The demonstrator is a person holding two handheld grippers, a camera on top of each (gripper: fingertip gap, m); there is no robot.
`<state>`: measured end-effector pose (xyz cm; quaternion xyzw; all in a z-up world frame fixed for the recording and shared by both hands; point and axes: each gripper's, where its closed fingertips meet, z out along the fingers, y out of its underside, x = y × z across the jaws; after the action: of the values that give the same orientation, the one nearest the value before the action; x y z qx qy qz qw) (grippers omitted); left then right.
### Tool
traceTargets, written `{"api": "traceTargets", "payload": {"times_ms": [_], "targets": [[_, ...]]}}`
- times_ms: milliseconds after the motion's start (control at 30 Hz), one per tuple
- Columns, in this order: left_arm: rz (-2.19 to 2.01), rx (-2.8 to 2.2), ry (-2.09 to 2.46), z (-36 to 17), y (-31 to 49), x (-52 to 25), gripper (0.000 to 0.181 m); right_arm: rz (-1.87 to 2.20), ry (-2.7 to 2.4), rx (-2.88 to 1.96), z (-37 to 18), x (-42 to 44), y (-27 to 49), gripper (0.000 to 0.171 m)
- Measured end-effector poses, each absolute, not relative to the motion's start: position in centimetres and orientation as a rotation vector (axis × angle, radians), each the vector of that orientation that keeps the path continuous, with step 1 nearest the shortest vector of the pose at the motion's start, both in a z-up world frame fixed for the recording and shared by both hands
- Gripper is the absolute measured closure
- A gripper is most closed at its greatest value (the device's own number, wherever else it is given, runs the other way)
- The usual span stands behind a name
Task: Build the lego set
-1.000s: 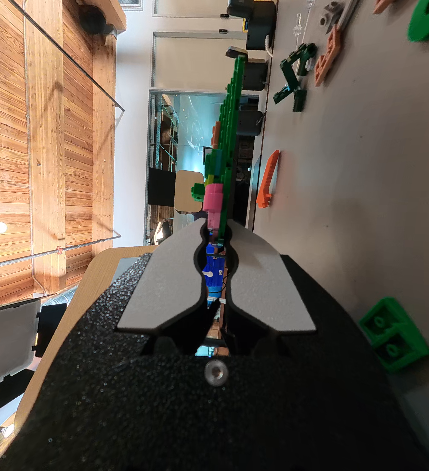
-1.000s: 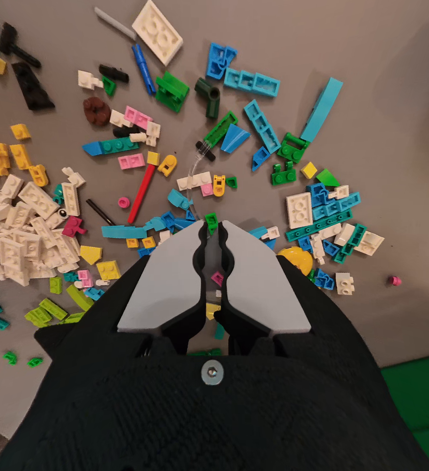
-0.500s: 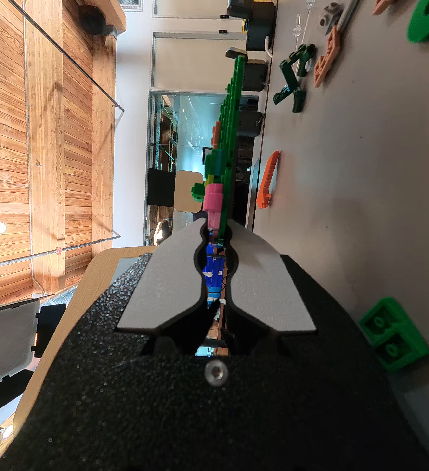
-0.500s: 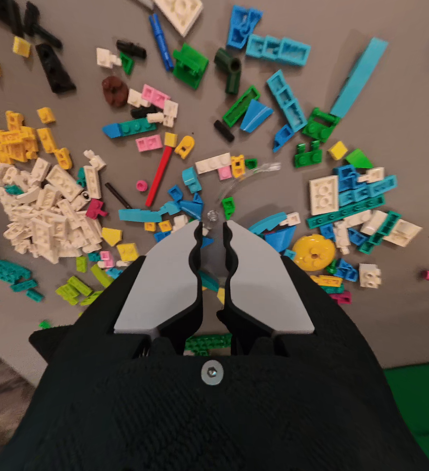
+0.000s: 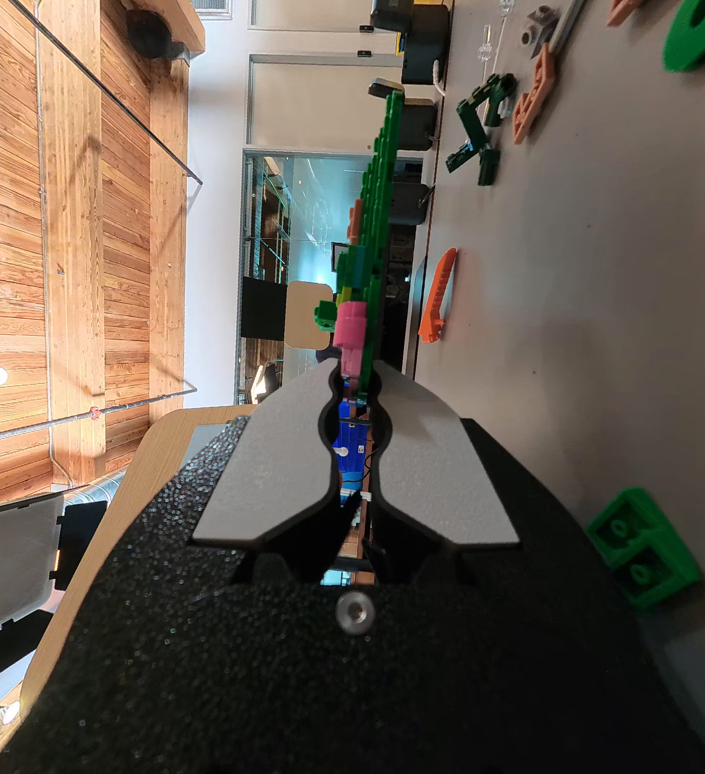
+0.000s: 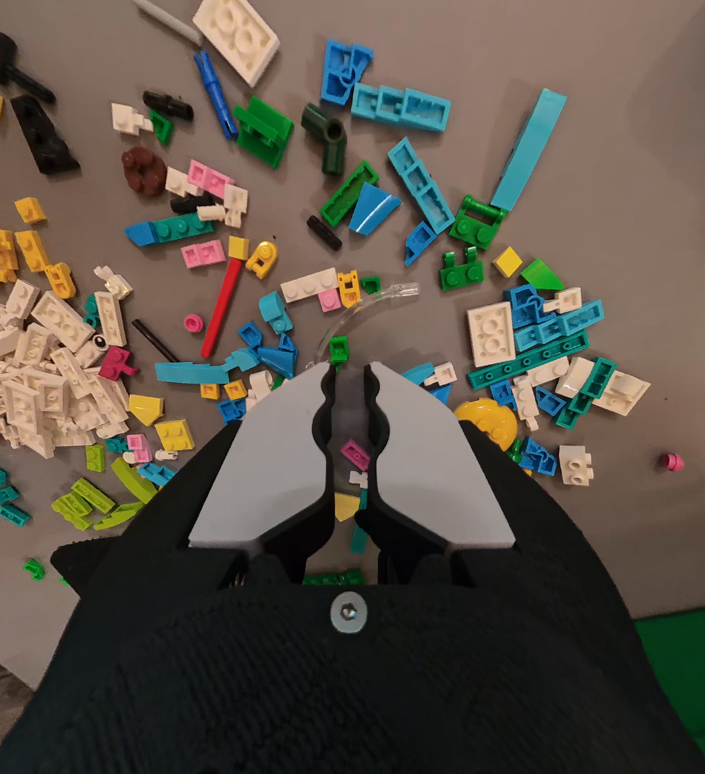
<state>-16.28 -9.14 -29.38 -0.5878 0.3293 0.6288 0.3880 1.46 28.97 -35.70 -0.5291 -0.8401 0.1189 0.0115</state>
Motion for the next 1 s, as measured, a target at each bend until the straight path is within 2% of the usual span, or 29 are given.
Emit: {"api": "traceTargets", "payload": {"times_ms": [233, 333, 567, 700, 767, 1000], "targets": [[1.601, -1.494, 0.841, -29.4, -9.1, -16.2, 0.172, 0.399, -2.632, -1.639, -35.9, 1.3, 28.7, 0.158], [1.601, -1.494, 0.843, -29.4, -9.1, -16.2, 0.172, 0.396, -2.607, -1.619, -36.0, 1.0, 28.9, 0.171], [1.600, -1.490, 0.842, -29.4, -9.1, -16.2, 0.172, 0.386, -2.537, -1.416, -34.6, 1.2, 28.9, 0.171], [1.598, -1.484, 0.850, -29.4, -9.0, -16.0, 0.172, 0.341, -2.461, -1.458, -34.4, 1.5, 29.8, 0.171], [1.601, -1.480, 0.858, -29.4, -9.0, -15.9, 0.172, 0.350, -2.365, -1.515, -34.4, 0.7, 30.7, 0.164], [1.607, -1.476, 0.864, -29.4, -9.0, -15.8, 0.172, 0.437, -2.238, -1.645, -35.4, -1.7, 31.4, 0.156]]}}
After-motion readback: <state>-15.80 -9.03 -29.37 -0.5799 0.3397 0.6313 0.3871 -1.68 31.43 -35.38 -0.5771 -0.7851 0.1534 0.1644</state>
